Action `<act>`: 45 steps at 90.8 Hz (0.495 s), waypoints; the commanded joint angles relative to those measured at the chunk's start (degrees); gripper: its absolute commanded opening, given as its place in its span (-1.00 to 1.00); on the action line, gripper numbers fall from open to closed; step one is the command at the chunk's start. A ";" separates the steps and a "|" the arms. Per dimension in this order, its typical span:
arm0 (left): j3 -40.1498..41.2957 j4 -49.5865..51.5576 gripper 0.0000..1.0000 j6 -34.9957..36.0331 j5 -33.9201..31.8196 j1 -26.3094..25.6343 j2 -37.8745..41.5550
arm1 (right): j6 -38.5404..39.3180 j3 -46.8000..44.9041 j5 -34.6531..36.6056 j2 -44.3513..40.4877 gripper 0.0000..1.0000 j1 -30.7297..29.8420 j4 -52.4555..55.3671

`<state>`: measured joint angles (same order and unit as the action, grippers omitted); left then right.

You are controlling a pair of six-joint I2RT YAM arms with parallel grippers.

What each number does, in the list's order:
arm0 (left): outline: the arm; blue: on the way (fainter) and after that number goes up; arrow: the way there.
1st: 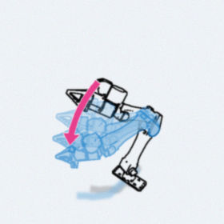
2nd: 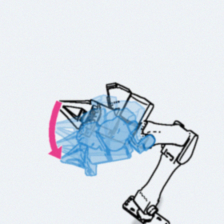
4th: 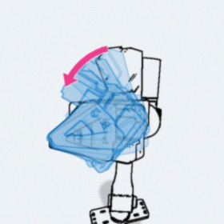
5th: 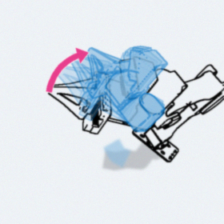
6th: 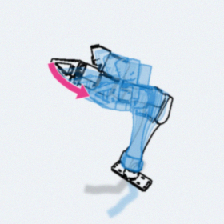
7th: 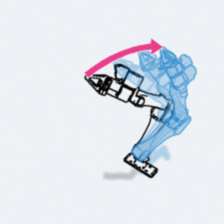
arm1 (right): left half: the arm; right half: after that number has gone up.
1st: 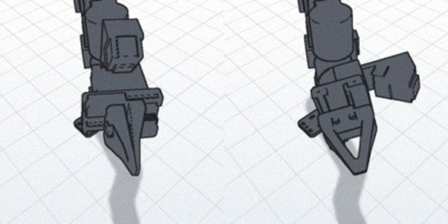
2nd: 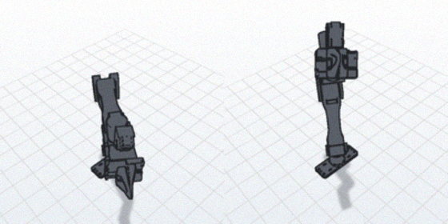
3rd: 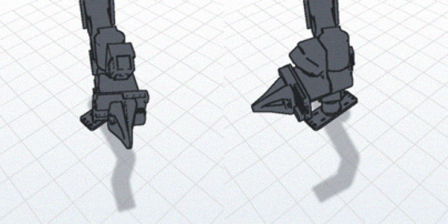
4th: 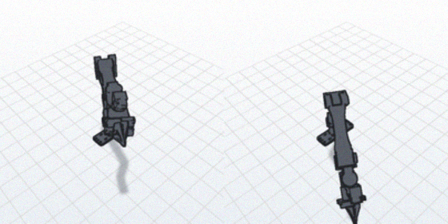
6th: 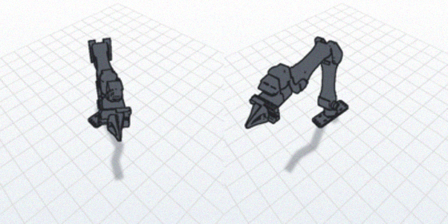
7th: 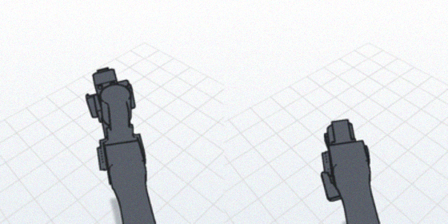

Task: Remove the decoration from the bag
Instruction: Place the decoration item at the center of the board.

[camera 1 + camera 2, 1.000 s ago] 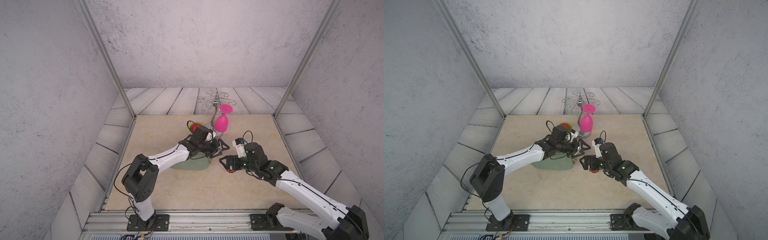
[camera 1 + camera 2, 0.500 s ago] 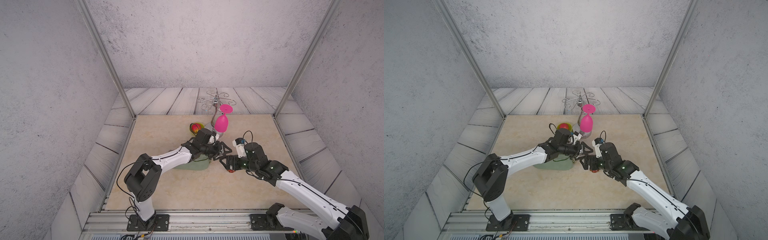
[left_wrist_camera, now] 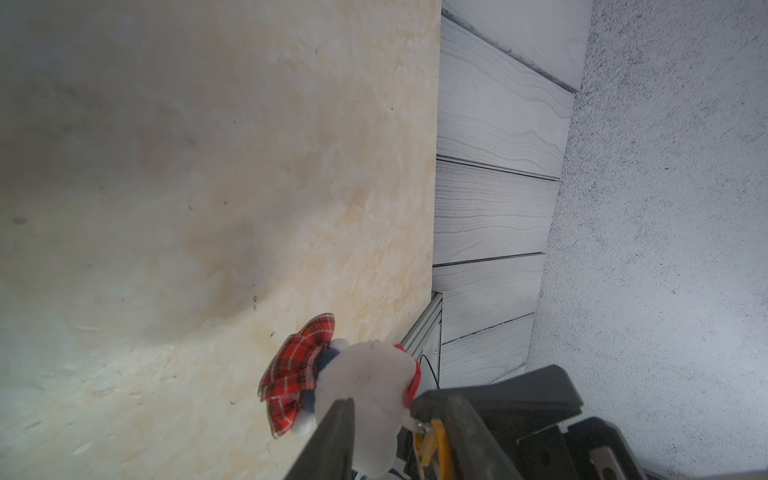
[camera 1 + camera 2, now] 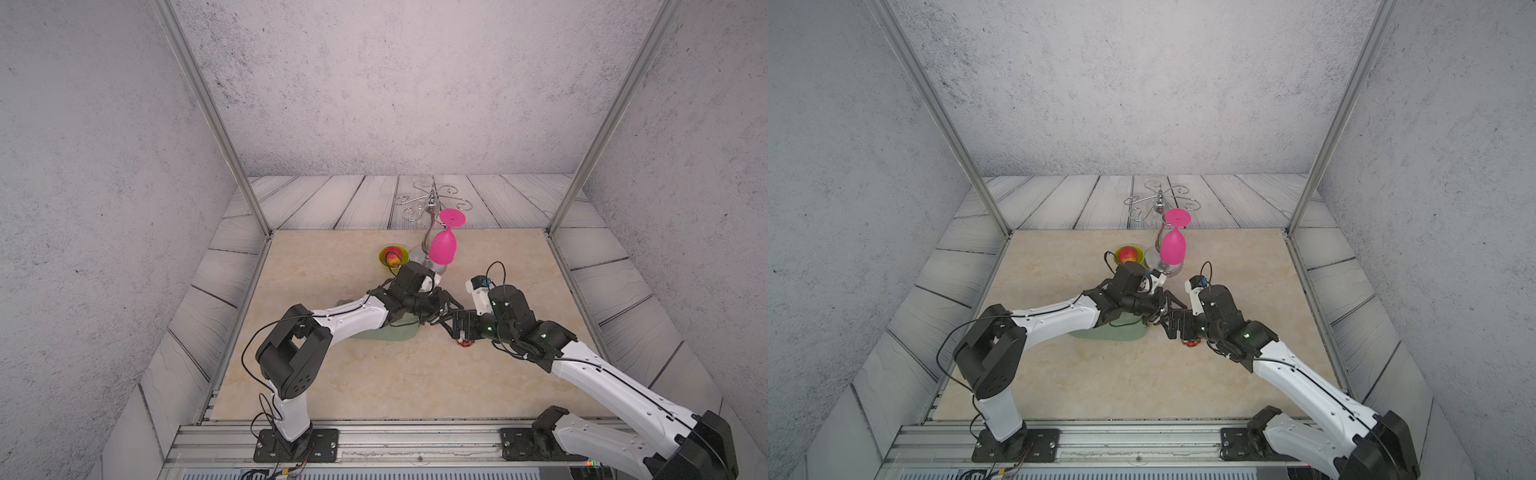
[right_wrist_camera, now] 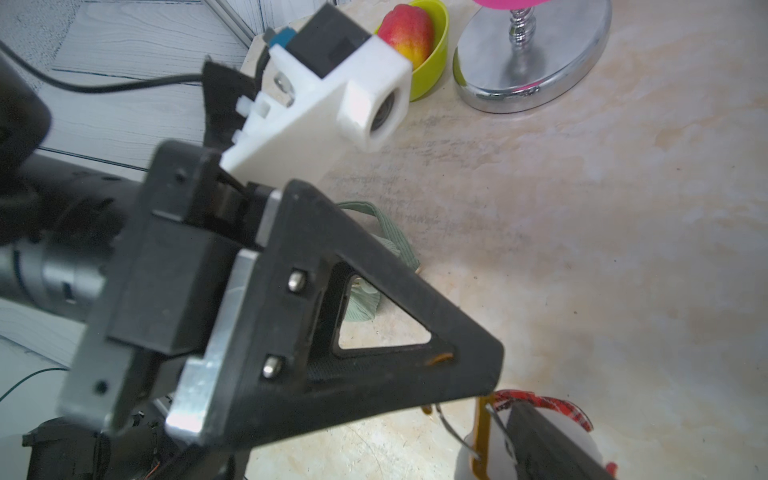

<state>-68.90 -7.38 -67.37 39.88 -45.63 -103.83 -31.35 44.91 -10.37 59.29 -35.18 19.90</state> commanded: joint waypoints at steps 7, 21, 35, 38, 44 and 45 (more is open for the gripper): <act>0.85 -2.74 -0.32 -0.30 0.88 -0.76 -0.27 | 0.24 0.45 1.79 0.42 0.99 0.07 -1.07; 1.87 -4.08 -0.56 -1.22 0.90 -0.91 -0.04 | 0.24 0.36 2.52 1.21 0.99 0.09 -1.63; 1.93 -4.08 -0.90 -1.11 0.99 -0.96 -0.32 | 0.27 0.34 2.96 1.45 0.99 0.11 -1.77; 1.89 -4.03 -0.98 -1.00 0.93 -0.96 -0.56 | 0.19 0.29 3.03 1.40 0.98 0.11 -1.68; 1.84 -3.92 -1.00 -0.77 0.99 -0.96 -1.12 | 0.07 0.32 3.03 0.98 0.99 0.08 -1.27; 1.84 -3.94 -1.00 -0.76 0.99 -0.96 -1.25 | 0.07 0.34 3.01 0.86 0.99 0.10 -1.18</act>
<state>-67.72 -11.03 -68.84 39.81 -45.93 -103.94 -31.27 44.91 -9.80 60.64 -35.24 19.84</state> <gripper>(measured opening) 0.061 0.993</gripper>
